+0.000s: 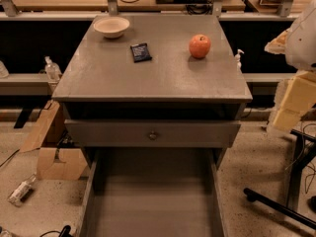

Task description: Place rxbar blueberry into middle drawer

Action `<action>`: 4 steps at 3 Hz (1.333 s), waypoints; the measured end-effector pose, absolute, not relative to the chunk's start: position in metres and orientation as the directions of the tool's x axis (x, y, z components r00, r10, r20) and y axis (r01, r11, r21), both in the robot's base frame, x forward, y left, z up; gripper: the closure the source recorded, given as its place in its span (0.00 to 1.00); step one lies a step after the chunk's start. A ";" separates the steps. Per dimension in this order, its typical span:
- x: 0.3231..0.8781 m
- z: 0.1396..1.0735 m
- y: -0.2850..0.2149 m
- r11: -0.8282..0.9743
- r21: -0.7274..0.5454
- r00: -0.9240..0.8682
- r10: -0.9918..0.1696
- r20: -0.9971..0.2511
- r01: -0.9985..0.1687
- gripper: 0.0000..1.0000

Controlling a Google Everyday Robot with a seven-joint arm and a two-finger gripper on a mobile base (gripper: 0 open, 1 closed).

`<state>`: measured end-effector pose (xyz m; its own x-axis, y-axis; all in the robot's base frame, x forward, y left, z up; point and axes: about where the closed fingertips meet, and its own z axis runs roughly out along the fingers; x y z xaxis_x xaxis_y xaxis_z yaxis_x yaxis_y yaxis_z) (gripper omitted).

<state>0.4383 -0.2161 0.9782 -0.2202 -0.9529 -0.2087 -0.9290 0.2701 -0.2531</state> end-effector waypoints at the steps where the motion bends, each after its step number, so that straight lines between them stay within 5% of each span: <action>1: 0.441 0.977 -0.216 0.276 -0.254 -0.224 -0.950 -0.216 -0.927 0.00; 2: 0.473 0.961 -0.210 0.366 -0.262 -0.274 -0.904 -0.329 -0.893 0.00; 4: 0.633 0.934 -0.166 0.631 -0.260 -0.377 -0.691 -0.616 -0.731 0.00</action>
Offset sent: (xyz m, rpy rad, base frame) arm 0.0966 0.0120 -0.0452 0.3157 -0.1217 -0.1967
